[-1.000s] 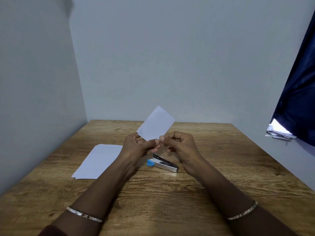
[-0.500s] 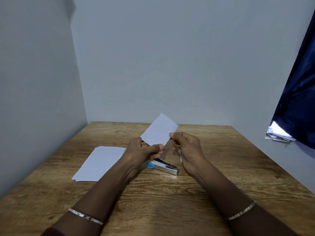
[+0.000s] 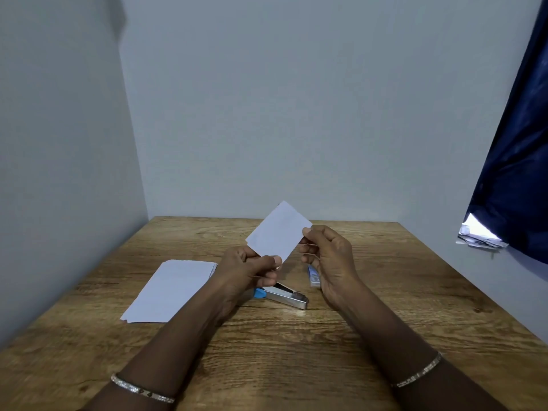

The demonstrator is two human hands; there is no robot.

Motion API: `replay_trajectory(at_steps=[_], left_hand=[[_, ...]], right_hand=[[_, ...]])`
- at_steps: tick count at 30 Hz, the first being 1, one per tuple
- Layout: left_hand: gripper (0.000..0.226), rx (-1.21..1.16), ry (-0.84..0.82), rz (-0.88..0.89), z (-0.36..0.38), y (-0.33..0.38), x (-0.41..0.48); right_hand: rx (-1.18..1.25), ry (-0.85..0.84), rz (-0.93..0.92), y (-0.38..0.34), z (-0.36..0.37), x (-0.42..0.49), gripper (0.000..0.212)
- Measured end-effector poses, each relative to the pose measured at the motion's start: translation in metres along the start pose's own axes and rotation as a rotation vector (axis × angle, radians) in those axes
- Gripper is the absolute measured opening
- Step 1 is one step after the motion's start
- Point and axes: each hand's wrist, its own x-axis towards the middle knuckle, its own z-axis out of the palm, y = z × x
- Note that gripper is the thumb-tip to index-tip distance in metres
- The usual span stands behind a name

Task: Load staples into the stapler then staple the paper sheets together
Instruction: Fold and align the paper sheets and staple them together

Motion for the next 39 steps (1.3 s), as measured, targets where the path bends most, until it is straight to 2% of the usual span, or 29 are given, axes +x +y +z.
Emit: replay_trajectory(at_steps=[5, 8, 12, 17, 20, 23, 25, 27, 29, 31, 35, 39], left_hand=[[0.017, 0.034, 0.056, -0.007, -0.003, 0.001, 0.001], [0.018, -0.018, 0.099, 0.022, -0.008, 0.0, 0.004], [0.023, -0.006, 0.239, 0.091, -0.018, 0.001, 0.01], [0.026, 0.041, 0.295, 0.122, -0.024, -0.001, 0.014], [0.021, 0.046, 0.314, 0.11, -0.023, -0.001, 0.016], [0.018, 0.019, 0.308, 0.085, -0.024, -0.002, 0.016], [0.017, 0.002, 0.302, 0.086, -0.024, -0.002, 0.016], [0.019, -0.01, 0.29, 0.103, -0.024, -0.001, 0.015], [0.021, -0.005, 0.265, 0.131, -0.023, 0.0, 0.014], [0.021, 0.008, 0.222, 0.152, -0.022, -0.001, 0.012], [0.018, 0.046, 0.176, 0.203, -0.017, 0.0, 0.009], [0.02, 0.073, 0.213, 0.248, -0.017, 0.001, 0.008]], right_hand=[[-0.041, -0.017, -0.037, 0.001, -0.003, 0.001, 0.02], [-0.183, -0.039, -0.08, 0.001, -0.004, -0.001, 0.015], [-0.665, -0.138, -0.187, 0.005, 0.001, -0.009, 0.035], [-1.217, -0.5, -0.275, 0.009, 0.01, -0.021, 0.047], [-1.311, -0.577, -0.323, 0.009, 0.011, -0.022, 0.029], [-1.262, -0.525, -0.337, 0.01, 0.011, -0.023, 0.021], [-1.11, -0.388, -0.321, 0.011, 0.011, -0.023, 0.019], [-0.821, -0.275, -0.211, 0.008, 0.01, -0.021, 0.013], [-0.447, -0.295, -0.035, 0.006, 0.01, -0.019, 0.012], [-0.275, -0.339, 0.033, 0.007, 0.007, -0.018, 0.014], [-0.228, -0.382, 0.013, 0.012, 0.007, -0.014, 0.03], [-0.239, -0.37, -0.04, 0.012, 0.006, -0.012, 0.045]])
